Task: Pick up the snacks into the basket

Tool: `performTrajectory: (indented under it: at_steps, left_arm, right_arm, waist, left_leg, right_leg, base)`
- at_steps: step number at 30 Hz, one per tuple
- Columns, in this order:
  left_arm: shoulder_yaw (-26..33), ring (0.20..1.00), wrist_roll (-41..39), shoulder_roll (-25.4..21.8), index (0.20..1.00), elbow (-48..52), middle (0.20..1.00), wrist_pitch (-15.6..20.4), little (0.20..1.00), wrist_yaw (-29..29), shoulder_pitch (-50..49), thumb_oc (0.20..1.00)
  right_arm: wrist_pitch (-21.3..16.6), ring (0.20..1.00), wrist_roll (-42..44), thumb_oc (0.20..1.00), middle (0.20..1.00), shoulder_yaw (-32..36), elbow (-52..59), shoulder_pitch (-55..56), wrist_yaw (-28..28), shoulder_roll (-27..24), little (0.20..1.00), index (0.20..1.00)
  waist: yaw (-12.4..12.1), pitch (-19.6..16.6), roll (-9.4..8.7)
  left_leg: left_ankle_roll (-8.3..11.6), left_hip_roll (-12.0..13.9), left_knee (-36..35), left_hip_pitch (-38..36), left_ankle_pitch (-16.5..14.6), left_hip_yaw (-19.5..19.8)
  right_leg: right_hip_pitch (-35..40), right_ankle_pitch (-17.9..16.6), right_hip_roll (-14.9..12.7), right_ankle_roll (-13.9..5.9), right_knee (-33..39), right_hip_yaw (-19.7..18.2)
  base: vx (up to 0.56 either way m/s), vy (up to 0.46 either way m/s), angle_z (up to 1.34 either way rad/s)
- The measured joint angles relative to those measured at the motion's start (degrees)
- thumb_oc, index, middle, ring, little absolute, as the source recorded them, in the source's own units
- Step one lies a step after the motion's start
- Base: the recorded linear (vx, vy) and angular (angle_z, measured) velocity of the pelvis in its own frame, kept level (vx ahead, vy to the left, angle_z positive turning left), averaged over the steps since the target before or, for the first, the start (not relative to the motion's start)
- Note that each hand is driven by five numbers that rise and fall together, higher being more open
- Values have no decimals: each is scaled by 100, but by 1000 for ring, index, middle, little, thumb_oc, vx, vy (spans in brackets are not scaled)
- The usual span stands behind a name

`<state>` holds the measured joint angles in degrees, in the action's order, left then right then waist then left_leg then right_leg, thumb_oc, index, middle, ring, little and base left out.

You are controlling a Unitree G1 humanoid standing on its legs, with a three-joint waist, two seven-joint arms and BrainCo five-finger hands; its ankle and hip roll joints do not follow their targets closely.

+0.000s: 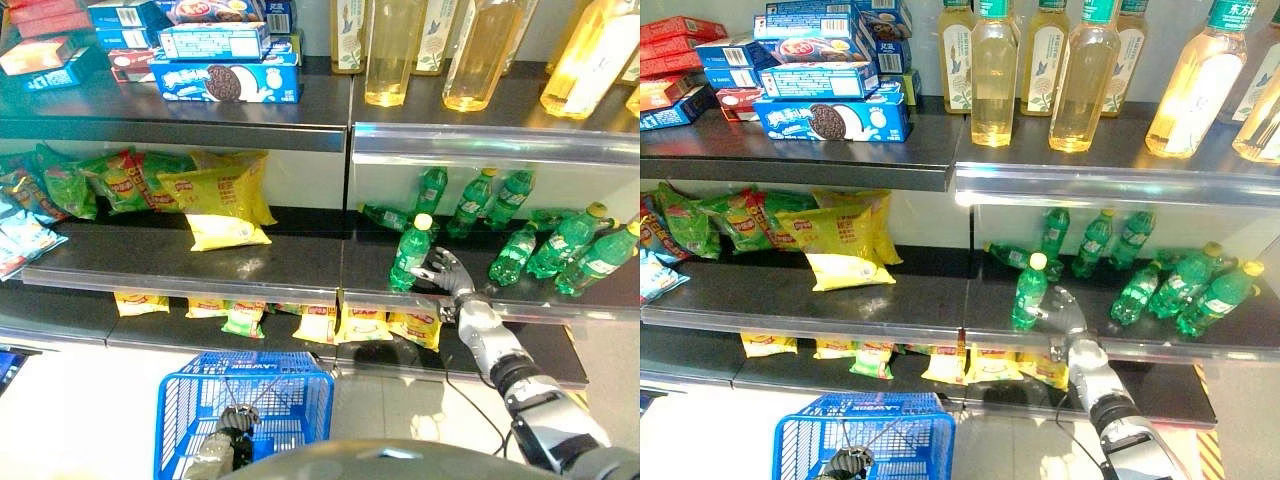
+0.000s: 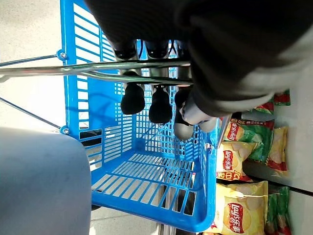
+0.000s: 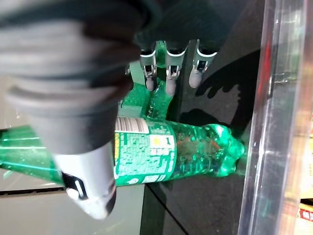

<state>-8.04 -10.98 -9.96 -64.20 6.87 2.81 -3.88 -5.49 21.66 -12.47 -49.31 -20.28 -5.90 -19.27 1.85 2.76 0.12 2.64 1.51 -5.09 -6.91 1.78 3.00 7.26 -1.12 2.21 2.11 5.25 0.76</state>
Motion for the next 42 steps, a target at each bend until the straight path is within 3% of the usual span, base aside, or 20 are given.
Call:
performTrajectory:
  at_steps: [39,40,41,42]
  left_arm:
    - [-45,200,-357,-33,200,-21,200,10,200,-33,-16,200]
    - [-46,200,-361,-33,200,-21,200,10,200,-33,-10,200]
    - [-46,200,-370,-33,200,-21,200,11,200,-33,-4,200]
    - [-46,200,-378,-33,200,-21,200,11,200,-33,0,200]
  right_arm:
    - [83,1000,39,1000,1000,-390,-879,-940,176,1,1000,1000]
    - [84,824,39,824,824,-390,-962,-948,175,1,824,824]
    - [86,423,39,423,423,-390,-1002,-948,173,1,423,423]
    - [86,200,39,200,200,-390,-1045,-948,174,1,200,200]
  waist:
    - [-177,0,-41]
    - [-205,0,-44]
    - [-229,1,-45]
    - [-252,1,-46]
  left_leg:
    - [-3,-11,2,66,11,93]
    - [-3,-11,2,67,12,97]
    - [-2,-11,2,69,12,98]
    - [-2,-11,2,71,12,98]
  right_leg:
    - [-27,0,-12,0,0,125]
    - [-27,1,-12,-2,0,132]
    - [-28,2,-12,-3,0,133]
    - [-30,3,-12,-4,0,133]
  base:
    - [0,0,0]
    - [0,0,0]
    - [0,0,0]
    - [0,0,0]
